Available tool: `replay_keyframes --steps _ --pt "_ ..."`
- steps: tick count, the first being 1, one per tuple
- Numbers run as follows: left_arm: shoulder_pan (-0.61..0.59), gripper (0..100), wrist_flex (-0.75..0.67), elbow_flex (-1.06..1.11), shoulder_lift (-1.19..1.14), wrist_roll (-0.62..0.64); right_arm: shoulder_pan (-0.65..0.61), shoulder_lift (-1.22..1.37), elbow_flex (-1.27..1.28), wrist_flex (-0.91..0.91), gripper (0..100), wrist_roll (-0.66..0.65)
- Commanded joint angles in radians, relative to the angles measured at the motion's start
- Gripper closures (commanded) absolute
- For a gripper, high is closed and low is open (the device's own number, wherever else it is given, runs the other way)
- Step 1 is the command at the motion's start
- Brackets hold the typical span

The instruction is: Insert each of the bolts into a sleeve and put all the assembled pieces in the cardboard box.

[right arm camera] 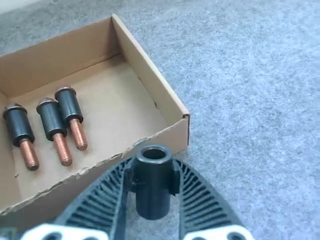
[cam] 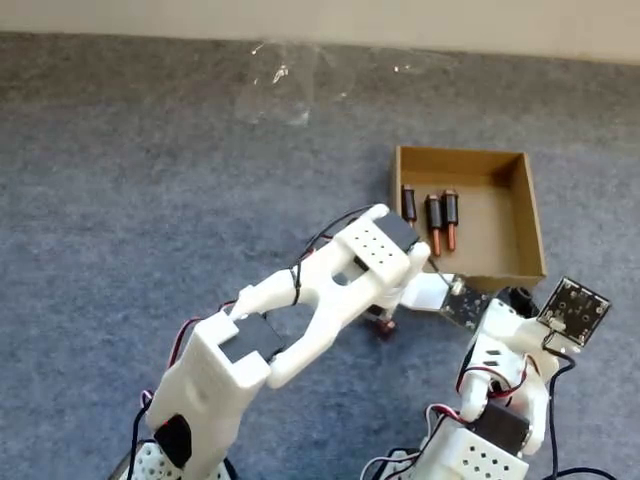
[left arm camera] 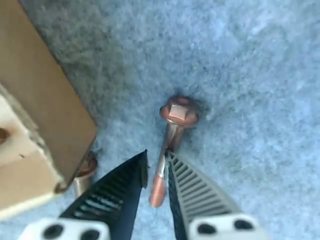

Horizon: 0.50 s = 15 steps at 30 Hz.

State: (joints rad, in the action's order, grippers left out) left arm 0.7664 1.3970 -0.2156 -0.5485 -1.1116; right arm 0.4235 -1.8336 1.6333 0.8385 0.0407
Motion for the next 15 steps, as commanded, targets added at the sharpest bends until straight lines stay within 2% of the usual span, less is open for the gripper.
replay_keyframes --steps 1,5,15 --pt "0.048 92 -0.006 -0.044 0.015 0.003 -0.028 -0.007 -0.012 -0.031 99.3 0.002" --pt "0.059 92 0.032 -0.050 0.053 0.054 -0.028 -0.007 -0.012 -0.031 99.3 0.002" --pt "0.114 92 0.086 -0.050 0.068 0.058 -0.028 -0.007 -0.012 -0.031 99.3 0.002"
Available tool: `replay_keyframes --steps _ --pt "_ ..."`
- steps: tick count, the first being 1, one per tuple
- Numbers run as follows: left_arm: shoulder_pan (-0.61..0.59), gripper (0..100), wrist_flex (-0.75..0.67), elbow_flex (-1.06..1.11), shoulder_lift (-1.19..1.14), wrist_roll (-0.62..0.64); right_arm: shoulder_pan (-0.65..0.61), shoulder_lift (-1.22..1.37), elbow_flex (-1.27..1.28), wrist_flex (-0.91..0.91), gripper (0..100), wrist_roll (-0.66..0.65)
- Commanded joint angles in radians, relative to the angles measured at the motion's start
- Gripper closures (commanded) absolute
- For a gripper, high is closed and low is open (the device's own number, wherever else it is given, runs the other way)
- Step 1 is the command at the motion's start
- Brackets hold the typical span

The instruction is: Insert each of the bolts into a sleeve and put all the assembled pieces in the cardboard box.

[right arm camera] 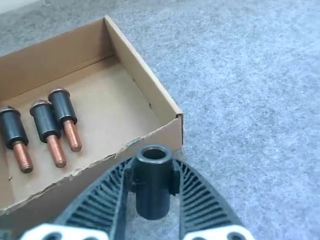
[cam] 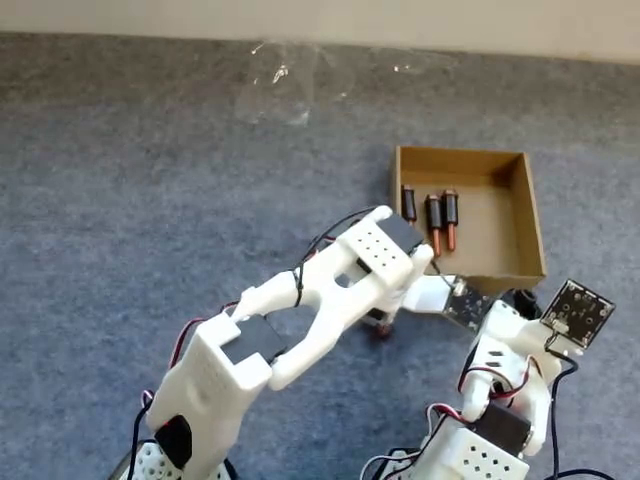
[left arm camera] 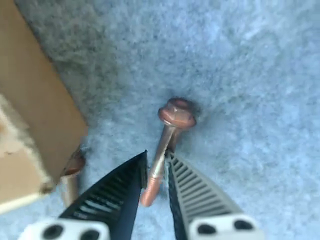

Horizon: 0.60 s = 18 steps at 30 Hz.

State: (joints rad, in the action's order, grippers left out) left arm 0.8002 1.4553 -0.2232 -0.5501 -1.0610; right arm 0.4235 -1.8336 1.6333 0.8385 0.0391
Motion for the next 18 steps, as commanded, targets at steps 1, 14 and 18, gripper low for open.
replay_keyframes --steps 1,14,18 --pt "0.084 92 0.028 -0.042 0.070 0.008 -0.028 -0.007 -0.012 -0.031 99.3 0.003" --pt "0.114 92 0.035 -0.038 0.062 0.006 -0.025 -0.007 -0.012 -0.031 99.3 0.003" --pt "0.136 92 0.035 -0.035 0.062 0.006 -0.024 -0.007 -0.012 -0.033 99.3 0.003"
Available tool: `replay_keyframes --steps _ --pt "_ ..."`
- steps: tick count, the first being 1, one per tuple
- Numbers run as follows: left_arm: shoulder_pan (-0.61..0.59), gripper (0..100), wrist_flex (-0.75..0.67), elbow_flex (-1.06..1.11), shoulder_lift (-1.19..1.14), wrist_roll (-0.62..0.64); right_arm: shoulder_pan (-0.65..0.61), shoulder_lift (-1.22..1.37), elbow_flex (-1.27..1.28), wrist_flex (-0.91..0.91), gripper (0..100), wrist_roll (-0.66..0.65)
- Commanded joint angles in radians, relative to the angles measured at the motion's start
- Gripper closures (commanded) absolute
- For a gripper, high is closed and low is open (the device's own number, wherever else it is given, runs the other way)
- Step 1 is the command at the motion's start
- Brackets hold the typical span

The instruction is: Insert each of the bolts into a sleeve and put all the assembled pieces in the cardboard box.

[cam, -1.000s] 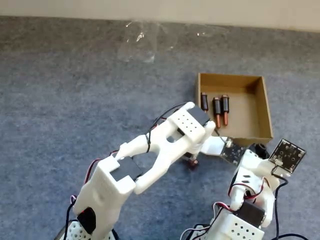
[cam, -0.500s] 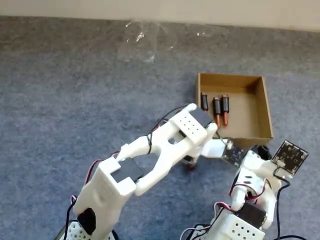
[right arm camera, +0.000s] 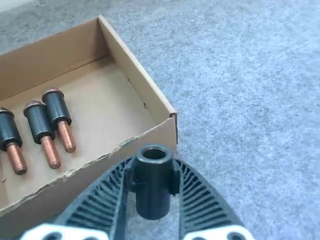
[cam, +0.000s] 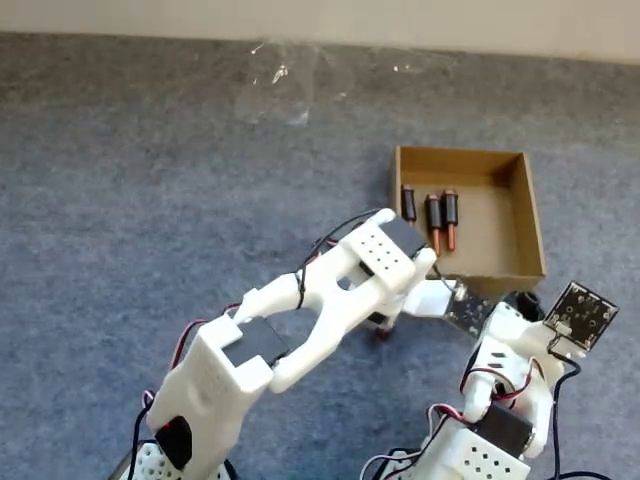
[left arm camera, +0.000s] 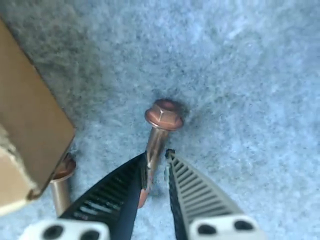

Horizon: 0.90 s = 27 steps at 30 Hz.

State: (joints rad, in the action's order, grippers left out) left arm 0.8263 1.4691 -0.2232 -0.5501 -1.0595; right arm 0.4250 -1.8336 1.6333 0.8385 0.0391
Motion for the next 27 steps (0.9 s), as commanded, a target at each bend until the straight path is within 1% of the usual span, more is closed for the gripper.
replay_keyframes --steps 1,7,10,16,27 --pt "0.108 92 0.021 -0.035 0.062 0.005 -0.025 -0.007 -0.012 -0.033 99.3 0.003" --pt "0.104 92 0.021 -0.038 0.062 0.005 -0.013 -0.007 -0.015 -0.033 99.3 0.003" --pt "0.104 92 0.021 -0.038 0.062 0.005 0.053 -0.007 -0.018 -0.033 99.3 0.008" --pt "0.104 92 0.020 -0.036 0.062 0.005 0.133 -0.007 -0.021 -0.035 99.3 0.009" --pt "0.104 92 0.014 -0.033 0.061 0.005 0.139 -0.007 -0.019 -0.035 99.3 0.009"
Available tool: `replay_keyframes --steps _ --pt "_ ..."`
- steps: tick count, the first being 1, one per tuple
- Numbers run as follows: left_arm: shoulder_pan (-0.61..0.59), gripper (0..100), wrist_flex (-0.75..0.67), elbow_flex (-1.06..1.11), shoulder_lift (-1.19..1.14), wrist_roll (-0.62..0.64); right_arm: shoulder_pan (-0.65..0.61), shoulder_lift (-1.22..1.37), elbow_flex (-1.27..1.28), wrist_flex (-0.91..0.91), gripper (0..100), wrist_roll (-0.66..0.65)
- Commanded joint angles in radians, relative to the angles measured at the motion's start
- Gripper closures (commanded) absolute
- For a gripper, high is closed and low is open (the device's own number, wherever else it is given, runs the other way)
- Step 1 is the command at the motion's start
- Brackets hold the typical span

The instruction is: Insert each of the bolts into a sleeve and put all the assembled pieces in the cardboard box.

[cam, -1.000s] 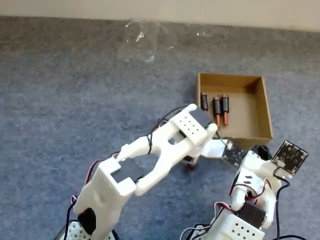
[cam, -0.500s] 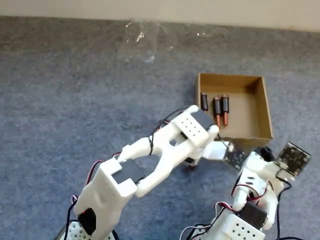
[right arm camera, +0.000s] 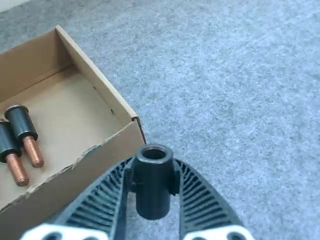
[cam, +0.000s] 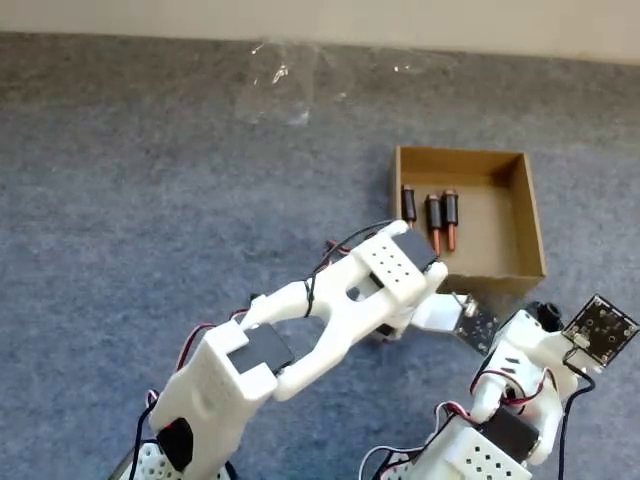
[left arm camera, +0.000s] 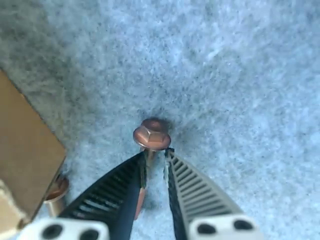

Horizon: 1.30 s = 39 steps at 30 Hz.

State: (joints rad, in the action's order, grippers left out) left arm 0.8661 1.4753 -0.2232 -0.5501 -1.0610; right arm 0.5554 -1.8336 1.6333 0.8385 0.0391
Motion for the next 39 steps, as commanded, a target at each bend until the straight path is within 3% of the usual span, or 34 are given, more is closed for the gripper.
replay_keyframes --steps 1,23,39 --pt "0.064 92 0.008 -0.033 0.061 0.006 0.008 -0.007 -0.019 -0.035 99.3 0.009" --pt "0.036 92 -0.012 -0.030 0.059 0.002 0.005 -0.007 -0.021 -0.035 99.3 0.009" --pt "0.090 92 0.023 0.025 0.062 0.046 0.005 -0.007 -0.019 -0.035 99.3 0.009"
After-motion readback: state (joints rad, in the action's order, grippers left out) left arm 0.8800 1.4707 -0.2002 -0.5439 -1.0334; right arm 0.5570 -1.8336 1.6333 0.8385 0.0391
